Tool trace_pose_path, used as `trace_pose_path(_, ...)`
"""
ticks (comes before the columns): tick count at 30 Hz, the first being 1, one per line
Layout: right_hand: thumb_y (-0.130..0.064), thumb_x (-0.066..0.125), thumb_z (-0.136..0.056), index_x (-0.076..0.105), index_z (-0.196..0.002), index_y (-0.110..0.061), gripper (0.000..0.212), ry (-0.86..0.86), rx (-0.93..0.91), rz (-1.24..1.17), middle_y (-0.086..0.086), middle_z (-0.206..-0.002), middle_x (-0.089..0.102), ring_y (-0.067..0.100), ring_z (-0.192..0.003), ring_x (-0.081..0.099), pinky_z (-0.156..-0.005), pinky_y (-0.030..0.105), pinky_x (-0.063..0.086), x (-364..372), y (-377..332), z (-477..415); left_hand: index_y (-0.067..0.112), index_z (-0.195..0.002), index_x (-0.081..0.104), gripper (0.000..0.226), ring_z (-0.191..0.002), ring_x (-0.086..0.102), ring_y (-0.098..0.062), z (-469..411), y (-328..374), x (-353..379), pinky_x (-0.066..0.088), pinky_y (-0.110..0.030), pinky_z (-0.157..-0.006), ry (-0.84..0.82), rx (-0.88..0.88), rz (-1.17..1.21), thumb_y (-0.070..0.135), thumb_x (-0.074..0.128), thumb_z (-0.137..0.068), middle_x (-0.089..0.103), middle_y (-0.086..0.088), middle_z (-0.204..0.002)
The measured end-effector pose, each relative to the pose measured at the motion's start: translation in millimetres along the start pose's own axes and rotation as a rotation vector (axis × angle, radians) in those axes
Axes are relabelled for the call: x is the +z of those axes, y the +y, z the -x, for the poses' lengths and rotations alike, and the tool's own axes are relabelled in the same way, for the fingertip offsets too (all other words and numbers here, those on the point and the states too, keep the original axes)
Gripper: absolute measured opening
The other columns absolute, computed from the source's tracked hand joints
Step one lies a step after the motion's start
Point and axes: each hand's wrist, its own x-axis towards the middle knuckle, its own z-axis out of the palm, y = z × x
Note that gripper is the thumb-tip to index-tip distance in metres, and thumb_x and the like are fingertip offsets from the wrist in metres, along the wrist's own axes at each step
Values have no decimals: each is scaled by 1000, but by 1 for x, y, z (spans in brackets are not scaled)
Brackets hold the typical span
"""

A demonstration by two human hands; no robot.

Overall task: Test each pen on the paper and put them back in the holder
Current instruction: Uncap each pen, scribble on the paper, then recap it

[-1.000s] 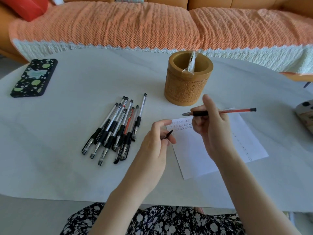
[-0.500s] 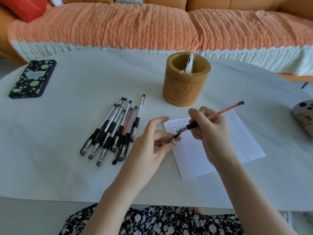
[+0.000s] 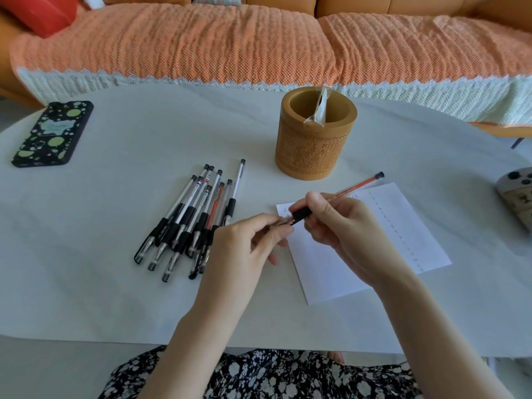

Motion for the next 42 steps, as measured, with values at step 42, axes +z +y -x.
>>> trace_pose_path(42,-12,49,-96,66,-94,1,22,446,110,95,15,-78,72,15,-54,64,-46,22,49,-15,-4,-17,11,-105,67,27,-104,52,-27,-24,-23,0,40,-33,-86,234,-84,-570,-4,60,-82,57,-5,-109)
